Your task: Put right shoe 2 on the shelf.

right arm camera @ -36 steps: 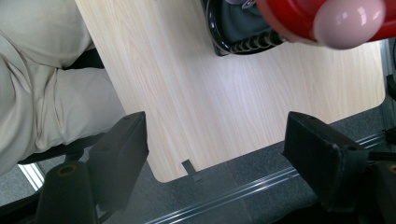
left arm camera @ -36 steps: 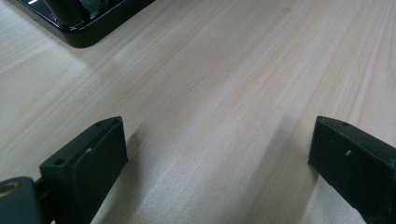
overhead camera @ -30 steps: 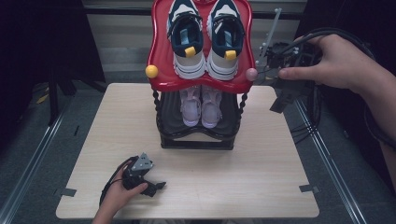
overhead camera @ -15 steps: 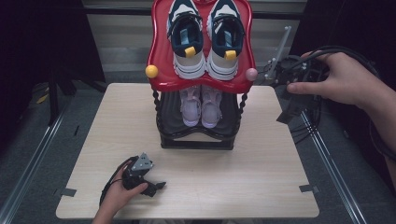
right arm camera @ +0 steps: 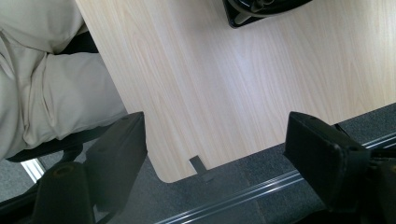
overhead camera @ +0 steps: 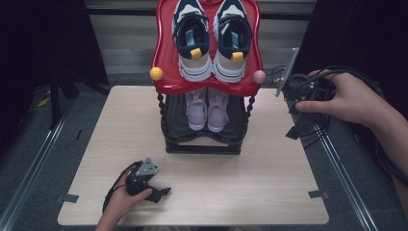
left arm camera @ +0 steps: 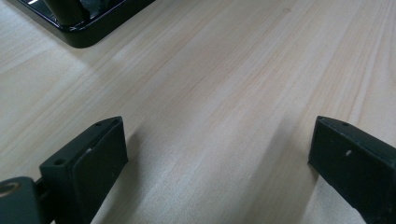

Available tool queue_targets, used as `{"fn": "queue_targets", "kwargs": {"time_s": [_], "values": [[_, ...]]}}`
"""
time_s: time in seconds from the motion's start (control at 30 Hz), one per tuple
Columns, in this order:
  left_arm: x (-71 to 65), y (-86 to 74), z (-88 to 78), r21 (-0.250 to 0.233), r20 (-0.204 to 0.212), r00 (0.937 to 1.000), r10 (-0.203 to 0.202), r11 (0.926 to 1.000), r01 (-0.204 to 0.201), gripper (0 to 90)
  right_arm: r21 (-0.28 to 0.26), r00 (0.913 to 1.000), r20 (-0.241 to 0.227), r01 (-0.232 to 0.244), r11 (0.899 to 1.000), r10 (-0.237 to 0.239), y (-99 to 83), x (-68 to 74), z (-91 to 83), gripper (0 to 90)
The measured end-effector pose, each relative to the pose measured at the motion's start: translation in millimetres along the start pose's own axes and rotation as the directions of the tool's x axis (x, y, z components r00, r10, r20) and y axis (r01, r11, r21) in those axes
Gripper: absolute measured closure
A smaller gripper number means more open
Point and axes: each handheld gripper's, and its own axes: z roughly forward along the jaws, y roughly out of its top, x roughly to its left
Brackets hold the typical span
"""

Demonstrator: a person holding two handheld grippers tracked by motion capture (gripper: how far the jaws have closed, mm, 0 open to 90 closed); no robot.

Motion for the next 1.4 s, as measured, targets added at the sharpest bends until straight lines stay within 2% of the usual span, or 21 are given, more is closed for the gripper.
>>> {"fn": "queue_targets", "kwargs": {"time_s": [0.7, 1.17, 1.4], "values": [[-0.3, 0.0, 0.3, -0.006, -0.002, 1.0, -0.006, 1.0, 0.006, 3.8, -0.002, 0.9998, -0.008, -0.016, 1.0, 0.016, -30.9, -1.0, 48.9, 20.1], [-0.4, 0.0, 0.3, -0.006, -0.002, 1.0, -0.007, 1.0, 0.007, 3.8, 0.007, 0.9995, -0.025, -0.018, 1.0, 0.018, -39.2, 1.2, 88.0, 19.6], [-0.4, 0.0, 0.3, -0.006, -0.003, 1.0, -0.006, 1.0, 0.006, 3.8, 0.036, 0.9999, -0.008, -0.011, 0.999, 0.012, -41.0, 4.6, 112.8, 19.4]]}}
